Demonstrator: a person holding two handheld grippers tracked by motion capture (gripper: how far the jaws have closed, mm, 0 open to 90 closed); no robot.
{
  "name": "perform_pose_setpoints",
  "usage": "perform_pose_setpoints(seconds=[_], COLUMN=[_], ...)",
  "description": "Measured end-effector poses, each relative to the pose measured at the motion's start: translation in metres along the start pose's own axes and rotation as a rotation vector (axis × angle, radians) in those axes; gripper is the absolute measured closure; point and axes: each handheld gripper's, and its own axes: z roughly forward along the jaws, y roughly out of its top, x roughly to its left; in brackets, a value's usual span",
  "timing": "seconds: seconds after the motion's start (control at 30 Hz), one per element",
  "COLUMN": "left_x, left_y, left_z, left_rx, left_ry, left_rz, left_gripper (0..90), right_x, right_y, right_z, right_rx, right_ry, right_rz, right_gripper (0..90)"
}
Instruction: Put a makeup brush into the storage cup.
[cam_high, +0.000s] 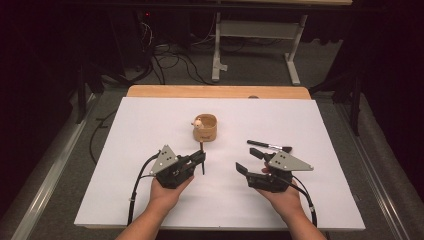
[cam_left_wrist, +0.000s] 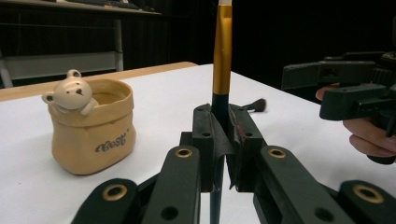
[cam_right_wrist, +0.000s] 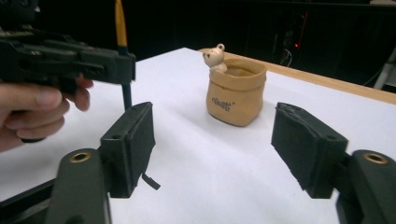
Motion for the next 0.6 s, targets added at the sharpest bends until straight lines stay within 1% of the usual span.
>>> perform_pose_setpoints(seconds=[0.07,0.23,0.37,0.6], left_x=[0.002,0.005,0.007,0.011], left_y=[0.0,0.002,0.002,0.004], left_z=[-0.001,-0.003,-0.005,-0.008], left_rx=[-0.004,-0.01,-0.01,-0.017], left_ry=[0.007,0.018,0.026,0.041], left_rz=[-0.002,-0.008,-0.007,-0.007], left_gripper=[82.6,82.6,82.6,82.6], right_x=[-0.001,-0.004,-0.006,-0.007], right_y=[-0.002,-0.005,-0.004,-0.004], right_z=[-0.001,-0.003,-0.003,-0.003], right_rx=[0.005,0.016,0.008,0.004], right_ry=[-0.009,-0.028,-0.051,-0.061], right_rz=[-0.002,0.012,0.016,0.015], right_gripper=[27.7,22.5,17.4,13.4])
